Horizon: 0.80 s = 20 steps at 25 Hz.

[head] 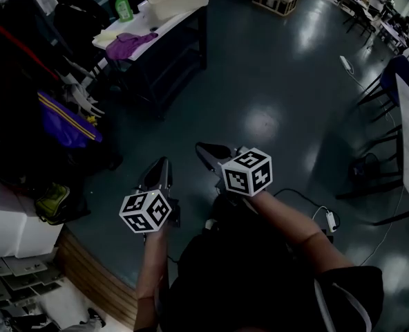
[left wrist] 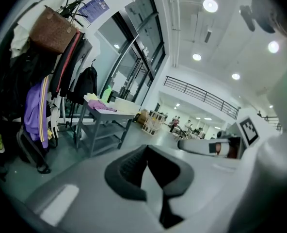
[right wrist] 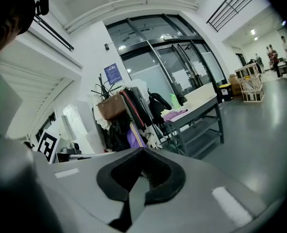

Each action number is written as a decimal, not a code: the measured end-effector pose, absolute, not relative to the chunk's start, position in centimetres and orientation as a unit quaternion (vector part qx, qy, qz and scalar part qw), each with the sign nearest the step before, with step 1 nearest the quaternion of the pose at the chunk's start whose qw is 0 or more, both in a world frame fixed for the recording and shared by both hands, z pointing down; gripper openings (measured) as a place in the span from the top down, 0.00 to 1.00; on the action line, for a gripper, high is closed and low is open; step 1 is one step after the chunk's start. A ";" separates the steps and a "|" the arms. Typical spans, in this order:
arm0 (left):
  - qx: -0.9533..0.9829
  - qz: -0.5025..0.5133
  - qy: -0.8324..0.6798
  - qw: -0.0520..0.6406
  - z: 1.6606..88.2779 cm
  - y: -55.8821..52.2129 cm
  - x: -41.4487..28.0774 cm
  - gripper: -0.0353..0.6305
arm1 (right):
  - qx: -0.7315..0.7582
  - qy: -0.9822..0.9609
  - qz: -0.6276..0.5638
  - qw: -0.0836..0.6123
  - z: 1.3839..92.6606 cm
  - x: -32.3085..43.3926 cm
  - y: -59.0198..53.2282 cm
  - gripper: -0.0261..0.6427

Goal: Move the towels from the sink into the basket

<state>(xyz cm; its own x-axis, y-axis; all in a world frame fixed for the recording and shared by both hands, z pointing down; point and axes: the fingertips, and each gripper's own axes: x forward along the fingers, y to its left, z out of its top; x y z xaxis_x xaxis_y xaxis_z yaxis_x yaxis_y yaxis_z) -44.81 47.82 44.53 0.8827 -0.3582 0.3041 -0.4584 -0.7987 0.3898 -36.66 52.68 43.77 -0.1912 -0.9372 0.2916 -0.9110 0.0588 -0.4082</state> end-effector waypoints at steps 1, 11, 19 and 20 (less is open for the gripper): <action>0.942 0.107 -0.217 0.233 44.6 47.4 -44.6 0.94 | -0.635 0.727 -0.258 0.027 43.8 -36.4 52.2 0.97; 0.936 0.113 -0.235 0.236 45.2 42.3 -40.1 0.94 | -0.626 0.733 -0.266 0.023 44.7 -31.9 46.6 0.97; 0.933 0.123 -0.239 0.238 45.1 38.7 -34.1 0.94 | -0.618 0.735 -0.277 0.024 44.7 -26.0 42.3 0.97; 0.932 0.123 -0.242 0.239 45.1 38.1 -33.5 0.94 | -0.617 0.736 -0.278 0.024 44.7 -25.4 41.7 0.97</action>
<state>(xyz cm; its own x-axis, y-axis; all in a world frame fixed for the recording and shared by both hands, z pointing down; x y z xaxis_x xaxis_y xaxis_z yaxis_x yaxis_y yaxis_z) -33.54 38.15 45.07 0.8525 -0.3925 0.3453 -0.5102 -0.7685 0.3862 -25.40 41.71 44.66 -0.2384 -0.9213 0.3071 -0.8943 0.0850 -0.4393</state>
